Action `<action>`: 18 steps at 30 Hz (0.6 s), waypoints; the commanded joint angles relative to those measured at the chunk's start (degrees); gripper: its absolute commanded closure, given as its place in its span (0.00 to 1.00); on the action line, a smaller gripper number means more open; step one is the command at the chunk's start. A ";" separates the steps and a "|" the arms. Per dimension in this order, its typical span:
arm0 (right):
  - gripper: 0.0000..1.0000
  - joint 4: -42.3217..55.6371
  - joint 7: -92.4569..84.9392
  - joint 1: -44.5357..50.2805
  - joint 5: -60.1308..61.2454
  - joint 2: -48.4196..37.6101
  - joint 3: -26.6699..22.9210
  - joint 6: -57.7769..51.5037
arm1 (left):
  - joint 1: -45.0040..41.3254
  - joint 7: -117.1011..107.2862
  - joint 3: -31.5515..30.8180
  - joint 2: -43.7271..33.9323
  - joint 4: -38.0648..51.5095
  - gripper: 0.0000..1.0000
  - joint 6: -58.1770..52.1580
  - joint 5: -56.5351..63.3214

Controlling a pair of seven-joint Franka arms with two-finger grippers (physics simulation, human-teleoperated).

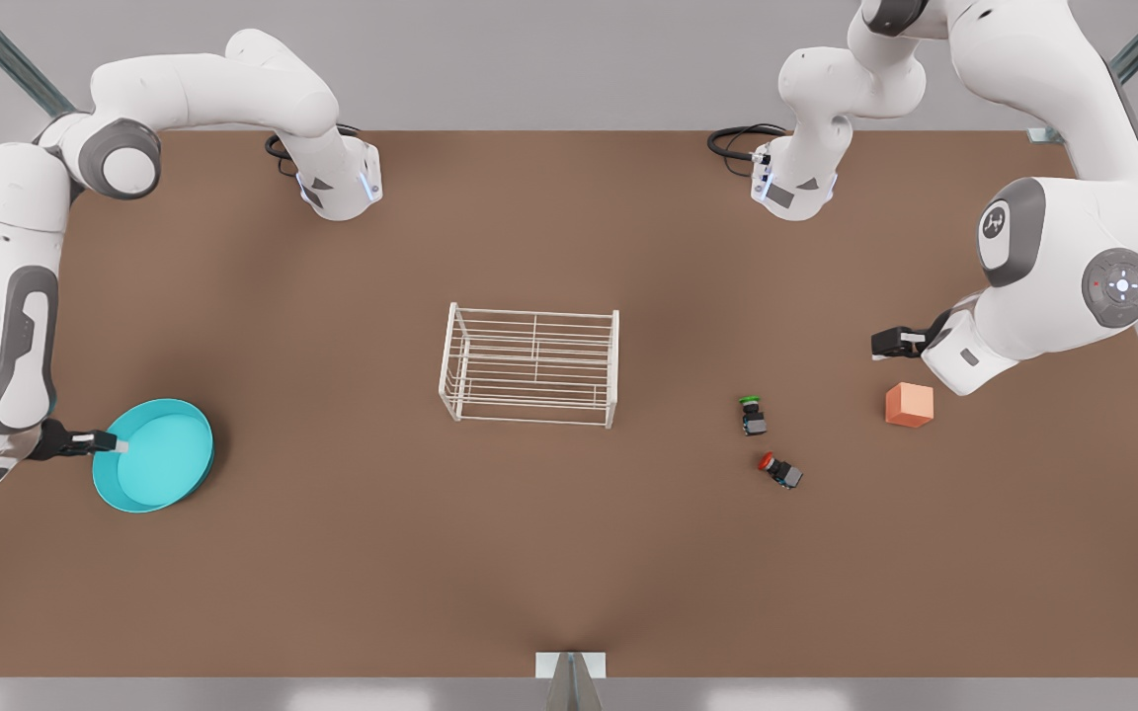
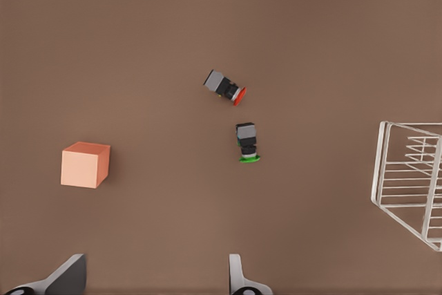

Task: Place the plate on the shelf with right arm and place the red button switch in the plate with left arm

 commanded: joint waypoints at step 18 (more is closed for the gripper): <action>0.74 0.47 -0.13 0.01 -0.04 -0.05 -0.26 -2.35 | 0.00 -0.95 0.01 -0.15 0.02 0.00 -0.14 0.38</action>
